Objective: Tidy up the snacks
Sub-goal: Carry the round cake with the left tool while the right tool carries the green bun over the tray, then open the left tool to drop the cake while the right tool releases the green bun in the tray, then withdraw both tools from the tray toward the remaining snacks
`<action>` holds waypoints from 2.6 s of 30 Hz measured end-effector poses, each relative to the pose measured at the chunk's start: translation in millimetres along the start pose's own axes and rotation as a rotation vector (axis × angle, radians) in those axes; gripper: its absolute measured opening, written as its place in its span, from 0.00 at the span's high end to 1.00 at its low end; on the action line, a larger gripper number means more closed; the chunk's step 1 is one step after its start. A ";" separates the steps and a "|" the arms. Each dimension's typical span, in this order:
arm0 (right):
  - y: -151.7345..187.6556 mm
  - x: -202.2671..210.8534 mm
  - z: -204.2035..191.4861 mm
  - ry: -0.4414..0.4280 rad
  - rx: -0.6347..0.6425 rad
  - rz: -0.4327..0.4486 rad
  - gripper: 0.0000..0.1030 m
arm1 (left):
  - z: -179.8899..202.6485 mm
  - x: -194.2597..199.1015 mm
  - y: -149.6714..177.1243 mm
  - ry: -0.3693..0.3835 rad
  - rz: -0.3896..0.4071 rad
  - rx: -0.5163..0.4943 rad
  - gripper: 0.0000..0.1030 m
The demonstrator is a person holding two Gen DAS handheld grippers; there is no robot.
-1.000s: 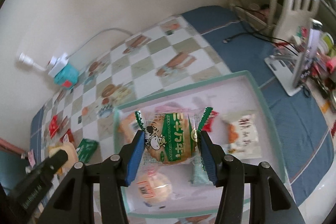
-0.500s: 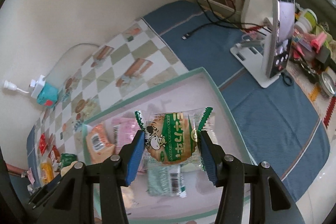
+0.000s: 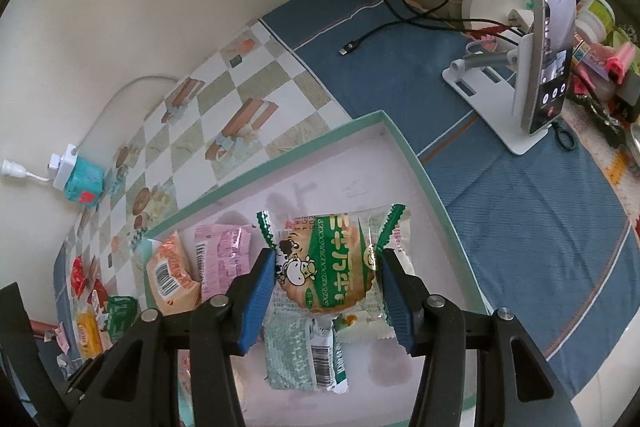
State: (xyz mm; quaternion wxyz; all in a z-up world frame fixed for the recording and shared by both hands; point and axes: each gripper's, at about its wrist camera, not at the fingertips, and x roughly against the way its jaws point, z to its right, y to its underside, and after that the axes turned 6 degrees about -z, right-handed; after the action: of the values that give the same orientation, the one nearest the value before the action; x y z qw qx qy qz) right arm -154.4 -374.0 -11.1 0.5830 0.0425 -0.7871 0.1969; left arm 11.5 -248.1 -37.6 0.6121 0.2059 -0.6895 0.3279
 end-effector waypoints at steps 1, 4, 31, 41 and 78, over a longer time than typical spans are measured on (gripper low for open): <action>-0.4 -0.6 0.3 0.002 0.000 -0.002 0.46 | 2.6 -0.7 -0.3 -0.003 0.002 -0.006 0.68; -1.6 -1.7 1.1 0.004 0.002 -0.003 0.46 | 9.8 -3.3 -0.4 -0.008 0.001 -0.021 0.68; -4.3 5.7 10.7 0.017 0.023 0.019 0.44 | 26.1 6.7 0.0 -0.055 0.028 -0.025 0.61; -1.9 7.5 -3.0 0.087 0.082 0.024 0.37 | -5.9 23.6 -3.9 -0.018 0.070 0.107 0.28; 57.9 15.4 -119.2 0.091 0.346 0.040 0.00 | -169.6 18.8 21.4 -0.010 0.037 0.548 0.06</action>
State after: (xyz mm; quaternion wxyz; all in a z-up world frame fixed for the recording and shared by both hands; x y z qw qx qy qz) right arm -69.0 -275.4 17.2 0.5981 0.1174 -0.7150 0.3425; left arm 114.0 -111.5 -17.4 0.5241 0.3529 -0.5817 0.5122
